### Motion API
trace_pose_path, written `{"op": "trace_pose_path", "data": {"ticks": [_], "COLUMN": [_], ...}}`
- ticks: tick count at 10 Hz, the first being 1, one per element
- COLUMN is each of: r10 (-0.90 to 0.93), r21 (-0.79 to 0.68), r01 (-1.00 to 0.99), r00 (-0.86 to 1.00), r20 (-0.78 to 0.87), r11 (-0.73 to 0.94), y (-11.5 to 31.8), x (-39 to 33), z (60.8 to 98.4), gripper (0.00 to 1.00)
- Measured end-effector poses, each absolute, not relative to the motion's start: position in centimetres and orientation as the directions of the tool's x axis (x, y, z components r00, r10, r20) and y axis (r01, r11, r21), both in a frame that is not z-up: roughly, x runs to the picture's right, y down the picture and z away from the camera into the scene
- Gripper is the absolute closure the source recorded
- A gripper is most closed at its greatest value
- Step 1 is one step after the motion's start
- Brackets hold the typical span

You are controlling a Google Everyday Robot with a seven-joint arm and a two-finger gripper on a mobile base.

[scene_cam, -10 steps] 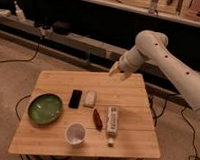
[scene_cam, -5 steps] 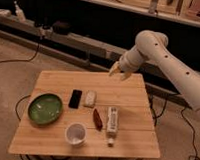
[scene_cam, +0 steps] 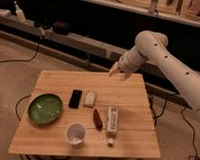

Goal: Place the pepper on the white sponge

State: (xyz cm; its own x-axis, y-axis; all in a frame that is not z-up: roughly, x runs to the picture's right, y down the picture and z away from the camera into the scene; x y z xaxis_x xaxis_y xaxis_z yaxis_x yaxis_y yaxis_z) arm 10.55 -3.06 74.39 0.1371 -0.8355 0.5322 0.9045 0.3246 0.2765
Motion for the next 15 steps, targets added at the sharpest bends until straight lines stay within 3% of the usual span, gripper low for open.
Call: {"op": "trace_pose_path", "data": {"ticks": [7,12,15], "r10": [-0.779,-0.727,-0.724], "r21": [0.295,0.304,0.298], "r01": [0.908,0.888,0.889], "r00": [0.052,0.047,0.052], "r20": [0.625,0.685,0.687], "r11": [0.297,0.344,0.347], "y": [7.5,11.5,11.7], "x": [5.7,4.2,4.4], "z": [76.3,78.6,78.7], "gripper": [0.51,0.51,0.51]}}
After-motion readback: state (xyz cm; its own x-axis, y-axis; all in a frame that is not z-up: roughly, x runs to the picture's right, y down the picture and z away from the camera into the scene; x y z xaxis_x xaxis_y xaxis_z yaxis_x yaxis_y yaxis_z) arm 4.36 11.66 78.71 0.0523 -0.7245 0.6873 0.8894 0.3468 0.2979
